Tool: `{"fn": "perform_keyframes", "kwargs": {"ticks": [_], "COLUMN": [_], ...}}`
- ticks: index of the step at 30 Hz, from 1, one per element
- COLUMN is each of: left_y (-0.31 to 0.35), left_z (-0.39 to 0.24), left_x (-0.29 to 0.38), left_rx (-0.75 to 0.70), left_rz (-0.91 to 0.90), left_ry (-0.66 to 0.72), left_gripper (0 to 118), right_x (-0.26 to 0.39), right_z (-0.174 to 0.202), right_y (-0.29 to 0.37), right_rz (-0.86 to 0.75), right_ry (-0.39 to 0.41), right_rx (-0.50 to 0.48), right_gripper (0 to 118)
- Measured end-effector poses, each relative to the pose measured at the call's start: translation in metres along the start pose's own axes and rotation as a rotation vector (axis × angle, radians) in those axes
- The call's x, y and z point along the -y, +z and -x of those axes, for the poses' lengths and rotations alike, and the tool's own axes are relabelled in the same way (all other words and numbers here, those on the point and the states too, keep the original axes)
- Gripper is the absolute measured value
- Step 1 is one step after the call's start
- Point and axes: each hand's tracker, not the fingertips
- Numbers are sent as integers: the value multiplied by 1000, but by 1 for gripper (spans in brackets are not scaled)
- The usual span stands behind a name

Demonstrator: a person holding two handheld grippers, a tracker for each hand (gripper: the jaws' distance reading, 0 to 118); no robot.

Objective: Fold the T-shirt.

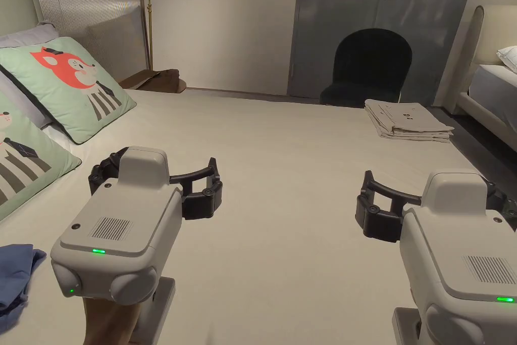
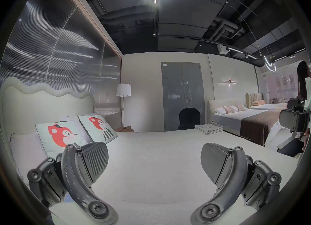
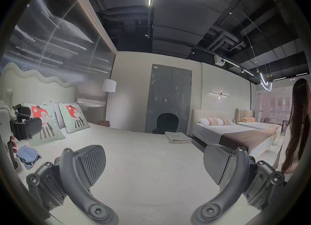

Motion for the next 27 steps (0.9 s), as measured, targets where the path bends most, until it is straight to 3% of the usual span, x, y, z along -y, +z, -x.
{"fn": "perform_keyframes", "kwargs": {"ticks": [27], "left_y": [2], "left_z": [2], "left_x": [0], "left_rx": [7], "left_rz": [-3], "left_ry": [9], "left_gripper": [110], "right_x": [-2], "right_z": [0], "right_y": [2], "right_rz": [-9], "right_ry": [6], "right_rx": [-4], "right_gripper": [114]}}
